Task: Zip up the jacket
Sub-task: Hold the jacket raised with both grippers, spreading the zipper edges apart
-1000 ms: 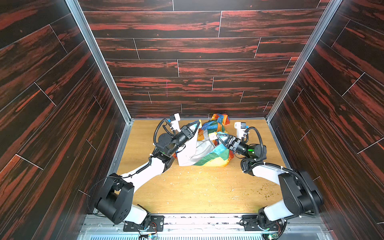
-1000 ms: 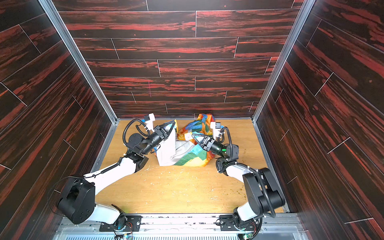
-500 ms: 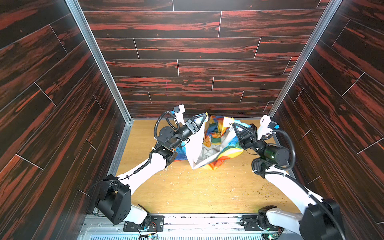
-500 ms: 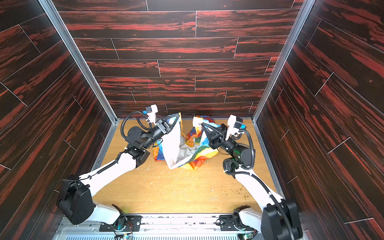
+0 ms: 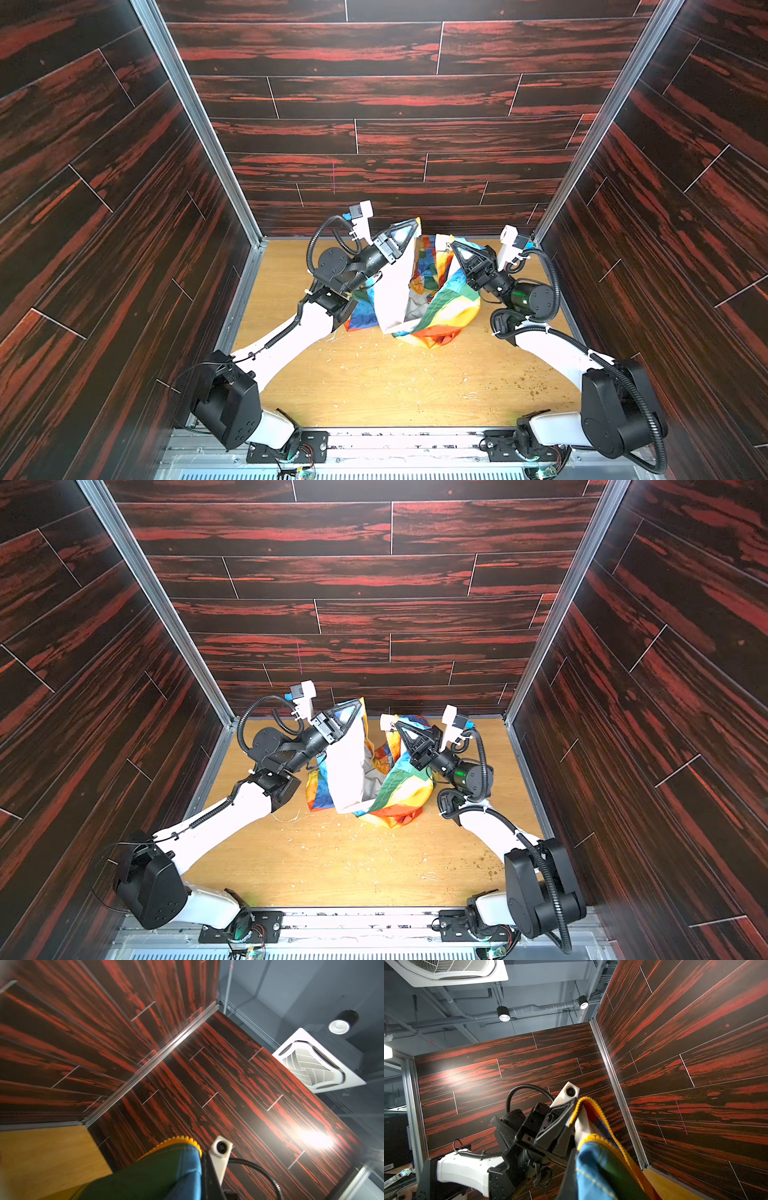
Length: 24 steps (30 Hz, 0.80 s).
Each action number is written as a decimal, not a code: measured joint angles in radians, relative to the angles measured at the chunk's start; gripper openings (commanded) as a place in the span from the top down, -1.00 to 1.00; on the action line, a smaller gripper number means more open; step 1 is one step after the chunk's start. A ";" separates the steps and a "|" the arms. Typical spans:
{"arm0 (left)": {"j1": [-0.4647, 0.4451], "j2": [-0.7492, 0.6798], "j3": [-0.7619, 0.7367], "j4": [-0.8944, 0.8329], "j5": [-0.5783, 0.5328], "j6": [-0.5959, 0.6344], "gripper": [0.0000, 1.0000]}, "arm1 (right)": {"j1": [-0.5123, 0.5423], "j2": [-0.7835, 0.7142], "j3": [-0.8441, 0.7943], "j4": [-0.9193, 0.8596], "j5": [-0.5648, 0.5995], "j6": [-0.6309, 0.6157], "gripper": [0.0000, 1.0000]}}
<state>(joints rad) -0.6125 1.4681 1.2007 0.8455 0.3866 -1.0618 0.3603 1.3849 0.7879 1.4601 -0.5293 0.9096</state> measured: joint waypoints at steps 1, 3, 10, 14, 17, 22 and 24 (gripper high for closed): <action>-0.011 0.005 0.022 0.000 0.003 0.006 1.00 | 0.007 0.000 0.002 -0.003 0.000 -0.001 1.00; -0.029 0.024 0.063 0.008 0.007 0.011 1.00 | 0.022 0.000 0.005 -0.006 0.005 -0.003 1.00; -0.069 0.083 0.095 0.006 0.006 0.035 1.00 | 0.048 0.000 0.005 -0.008 0.060 -0.005 1.00; -0.082 0.084 0.092 -0.018 -0.018 0.078 1.00 | 0.059 0.000 0.005 -0.007 0.090 -0.005 1.00; -0.090 0.084 0.084 -0.024 -0.042 0.108 1.00 | 0.064 0.000 0.005 -0.006 0.108 -0.005 1.00; -0.095 0.082 0.063 -0.039 -0.069 0.140 1.00 | 0.066 0.000 0.005 -0.007 0.126 -0.005 1.00; -0.095 0.082 0.061 -0.042 -0.074 0.147 1.00 | 0.066 0.000 0.005 -0.007 0.130 -0.005 1.00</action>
<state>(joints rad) -0.7074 1.5497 1.2621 0.8040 0.3126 -0.9146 0.4263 1.3849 0.7925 1.4528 -0.3996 0.9051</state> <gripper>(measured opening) 0.068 0.058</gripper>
